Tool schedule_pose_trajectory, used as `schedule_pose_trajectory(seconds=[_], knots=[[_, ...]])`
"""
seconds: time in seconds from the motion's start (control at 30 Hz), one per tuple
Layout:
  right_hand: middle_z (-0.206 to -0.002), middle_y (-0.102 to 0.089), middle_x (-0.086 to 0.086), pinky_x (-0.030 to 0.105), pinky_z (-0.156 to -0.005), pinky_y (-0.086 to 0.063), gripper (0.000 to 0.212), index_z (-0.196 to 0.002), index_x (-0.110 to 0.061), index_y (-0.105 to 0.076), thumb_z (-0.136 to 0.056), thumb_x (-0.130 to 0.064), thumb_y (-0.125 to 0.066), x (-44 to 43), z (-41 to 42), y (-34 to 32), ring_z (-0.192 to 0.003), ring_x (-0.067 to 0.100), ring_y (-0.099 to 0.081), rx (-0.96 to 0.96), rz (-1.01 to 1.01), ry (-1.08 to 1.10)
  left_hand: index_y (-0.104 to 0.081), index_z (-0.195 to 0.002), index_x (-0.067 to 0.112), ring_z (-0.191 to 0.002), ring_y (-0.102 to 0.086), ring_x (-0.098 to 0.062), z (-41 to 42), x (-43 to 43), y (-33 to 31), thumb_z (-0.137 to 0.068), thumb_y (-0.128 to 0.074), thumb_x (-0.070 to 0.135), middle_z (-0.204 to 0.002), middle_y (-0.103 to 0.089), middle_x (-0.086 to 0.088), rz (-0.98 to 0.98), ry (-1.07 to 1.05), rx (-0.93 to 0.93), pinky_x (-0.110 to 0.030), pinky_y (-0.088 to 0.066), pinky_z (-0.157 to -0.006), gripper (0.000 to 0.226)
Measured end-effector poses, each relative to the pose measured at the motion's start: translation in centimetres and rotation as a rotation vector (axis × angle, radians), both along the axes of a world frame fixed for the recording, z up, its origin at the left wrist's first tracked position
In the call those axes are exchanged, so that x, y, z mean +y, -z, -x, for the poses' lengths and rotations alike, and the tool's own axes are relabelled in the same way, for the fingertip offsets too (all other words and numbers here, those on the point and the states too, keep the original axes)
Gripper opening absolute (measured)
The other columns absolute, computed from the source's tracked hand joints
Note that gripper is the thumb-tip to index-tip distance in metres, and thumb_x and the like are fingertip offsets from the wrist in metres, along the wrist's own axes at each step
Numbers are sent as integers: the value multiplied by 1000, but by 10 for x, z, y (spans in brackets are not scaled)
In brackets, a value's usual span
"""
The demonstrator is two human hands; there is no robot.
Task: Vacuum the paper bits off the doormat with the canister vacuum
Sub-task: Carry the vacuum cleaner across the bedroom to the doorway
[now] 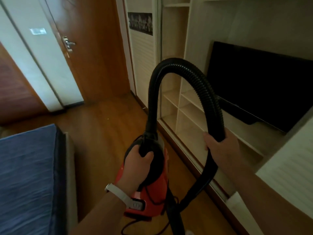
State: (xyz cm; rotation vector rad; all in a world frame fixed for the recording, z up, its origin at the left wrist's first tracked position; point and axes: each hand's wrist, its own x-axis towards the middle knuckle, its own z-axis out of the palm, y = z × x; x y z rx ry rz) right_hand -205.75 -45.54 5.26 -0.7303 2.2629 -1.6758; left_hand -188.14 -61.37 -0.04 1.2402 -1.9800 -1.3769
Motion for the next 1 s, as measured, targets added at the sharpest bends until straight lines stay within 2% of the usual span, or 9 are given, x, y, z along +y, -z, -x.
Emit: schedule_pose_trajectory(seconds=[0.1, 0.17, 0.3, 0.43, 0.57, 0.63, 0.73, 0.9, 1.0], knots=[[-65, -60, 9, 16, -46, -45, 21, -70, -9, -57, -84, -15, -71, -49, 21, 10, -49, 7, -52, 58, 27, -10, -58, -97, 2, -57, -53, -25, 13, -32, 12, -94, -60, 18, -70, -58, -18, -30, -86, -14, -29, -42, -48, 16], [-61, -58, 6, 12, -41, -41, 23, -68, -9, -56, -85, -12, -72, -85, 39, 19, -43, 3, -49, 19, 56, -55, -59, -96, 5, -54, -52, -21, 24, -55, 19, -95, -60, 17, -70, -57, -12, -47, -133, -38, -22, -39, -43, 12], [-61, -57, 0, 20, -45, -43, 23, -71, -14, -56, -88, -13, -71, -160, 90, 34, -44, 2, -49, -100, 88, -180, -58, -102, 1, -50, -46, -22, 58, -106, 26, -95, -59, 15, -64, -52, -9, -73, -213, -60, -27, -38, -43, 15], [-57, -58, -2, 28, -48, -46, 25, -68, -15, -57, -89, -15, -71, -225, 139, 36, -48, 9, -54, -161, 118, -277, -56, -101, -1, -46, -44, -18, 95, -149, 15, -95, -58, 12, -61, -50, -7, -61, -287, -83, -23, -37, -40, 14], [-57, -59, -1, 22, -47, -46, 23, -70, -8, -60, -89, -17, -70, -283, 178, 32, -49, 9, -55, -153, 132, -360, -58, -97, 1, -55, -52, -22, 126, -191, 2, -93, -61, 12, -67, -57, -16, 16, -377, -77, -27, -40, -46, 12], [-59, -59, 2, 17, -46, -45, 25, -69, -5, -59, -90, -14, -68, -308, 188, 28, -48, 7, -54, -128, 135, -409, -60, -94, 3, -59, -57, -21, 138, -209, -2, -92, -62, 11, -77, -64, -22, 54, -432, -71, -20, -41, -45, 8], [-61, -57, 4, 14, -44, -43, 27, -66, -8, -56, -90, -10, -68, -341, 197, 23, -48, 6, -52, -108, 144, -485, -60, -91, 6, -54, -56, -16, 148, -235, -9, -92, -62, 9, -71, -62, -14, 75, -486, -35, -16, -39, -41, 4], [-66, -59, 7, 15, -45, -43, 27, -67, -13, -55, -90, -14, -70, -404, 217, 21, -50, 6, -52, -39, 79, -608, -61, -91, 9, -54, -58, -18, 153, -286, -2, -90, -63, 11, -68, -62, -9, 54, -545, -14, -29, -41, -48, 3], [-69, -61, 10, 17, -46, -43, 26, -69, -13, -56, -90, -18, -70, -447, 222, 24, -54, 11, -54, 7, 43, -616, -60, -89, 10, -46, -56, -7, 157, -321, 5, -89, -63, 9, -64, -60, -5, 59, -564, -21, -20, -40, -42, 3]])
